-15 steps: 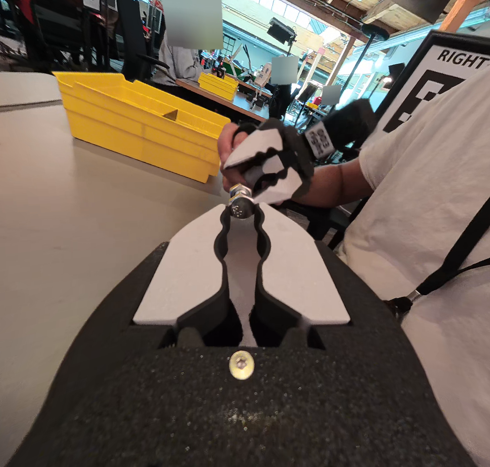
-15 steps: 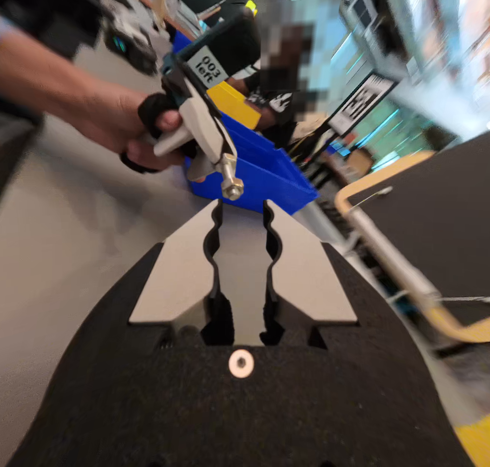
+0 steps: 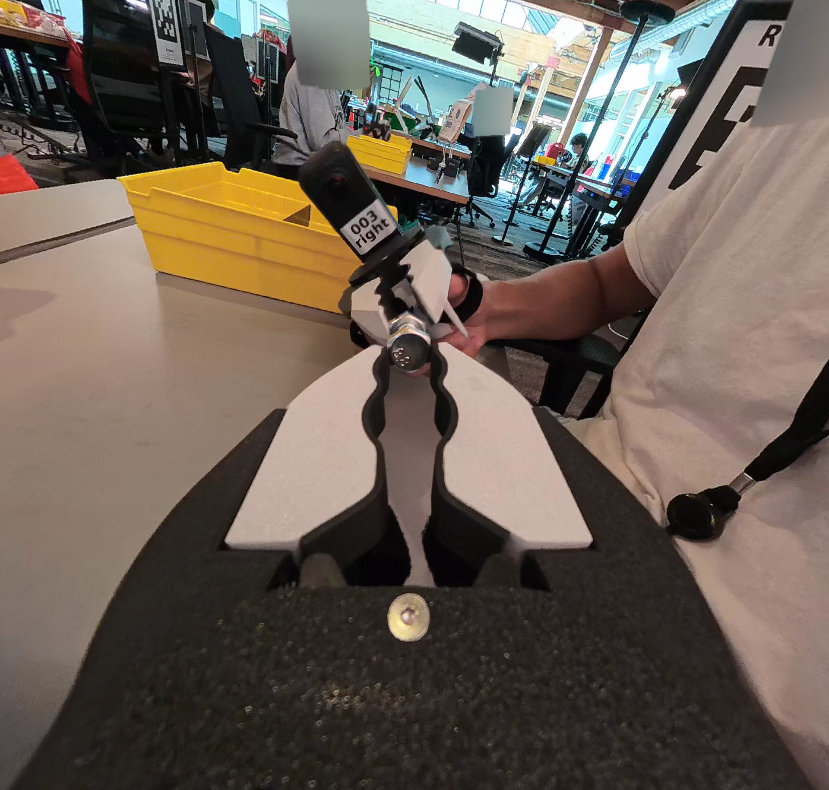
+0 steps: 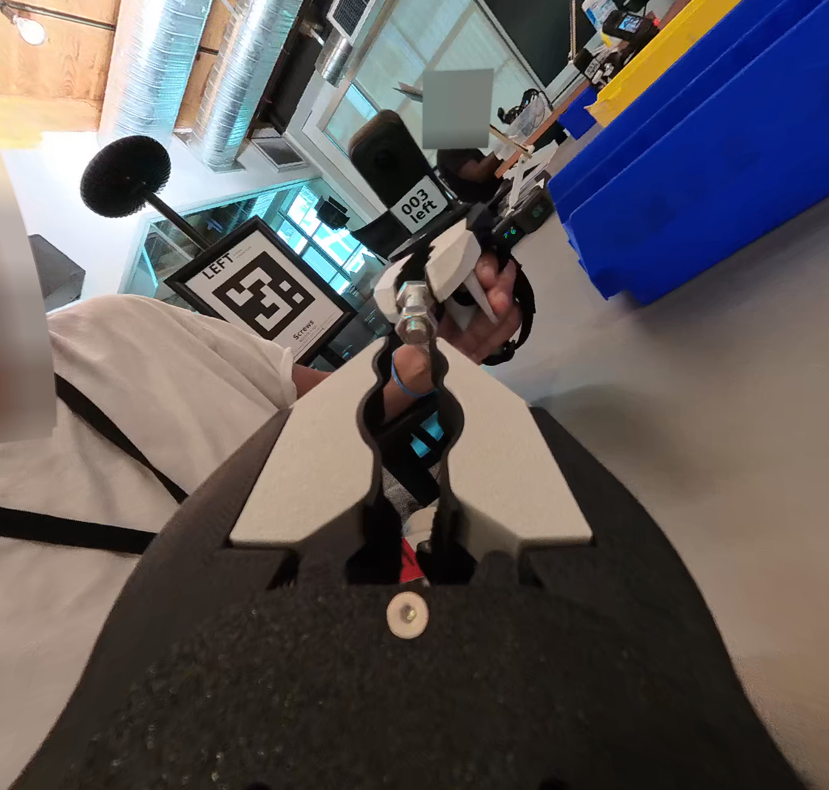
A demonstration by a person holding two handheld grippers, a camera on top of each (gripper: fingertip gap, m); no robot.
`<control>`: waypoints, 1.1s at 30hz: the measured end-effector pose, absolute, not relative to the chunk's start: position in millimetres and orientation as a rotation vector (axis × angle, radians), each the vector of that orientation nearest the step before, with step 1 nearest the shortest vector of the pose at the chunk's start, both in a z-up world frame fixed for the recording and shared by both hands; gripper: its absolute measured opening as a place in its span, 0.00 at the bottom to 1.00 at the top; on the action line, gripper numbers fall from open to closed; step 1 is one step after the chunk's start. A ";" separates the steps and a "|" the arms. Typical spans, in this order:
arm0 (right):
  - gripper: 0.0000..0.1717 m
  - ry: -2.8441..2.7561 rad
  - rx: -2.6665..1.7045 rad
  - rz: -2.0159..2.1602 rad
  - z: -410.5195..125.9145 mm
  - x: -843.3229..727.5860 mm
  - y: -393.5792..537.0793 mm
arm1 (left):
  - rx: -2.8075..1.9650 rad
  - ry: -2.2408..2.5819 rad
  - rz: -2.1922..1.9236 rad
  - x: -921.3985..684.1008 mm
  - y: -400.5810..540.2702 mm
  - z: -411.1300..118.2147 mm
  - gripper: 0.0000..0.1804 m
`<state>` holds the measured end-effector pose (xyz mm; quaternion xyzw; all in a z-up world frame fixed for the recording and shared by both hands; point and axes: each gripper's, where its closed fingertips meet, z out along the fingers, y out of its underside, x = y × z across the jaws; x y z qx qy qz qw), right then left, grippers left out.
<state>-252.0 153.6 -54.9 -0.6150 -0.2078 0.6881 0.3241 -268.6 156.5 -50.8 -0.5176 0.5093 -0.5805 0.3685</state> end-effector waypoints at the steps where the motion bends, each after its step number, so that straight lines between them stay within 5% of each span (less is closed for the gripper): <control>1: 0.08 -0.535 -1.614 1.812 -55.7 -251.9 153.8 | -1.324 1.312 -1.488 -268.4 155.7 -50.8 0.09; 33: 0.04 -0.913 -1.905 1.138 -78.3 -244.4 153.9 | -1.291 1.589 -0.983 -254.5 154.0 -97.9 0.10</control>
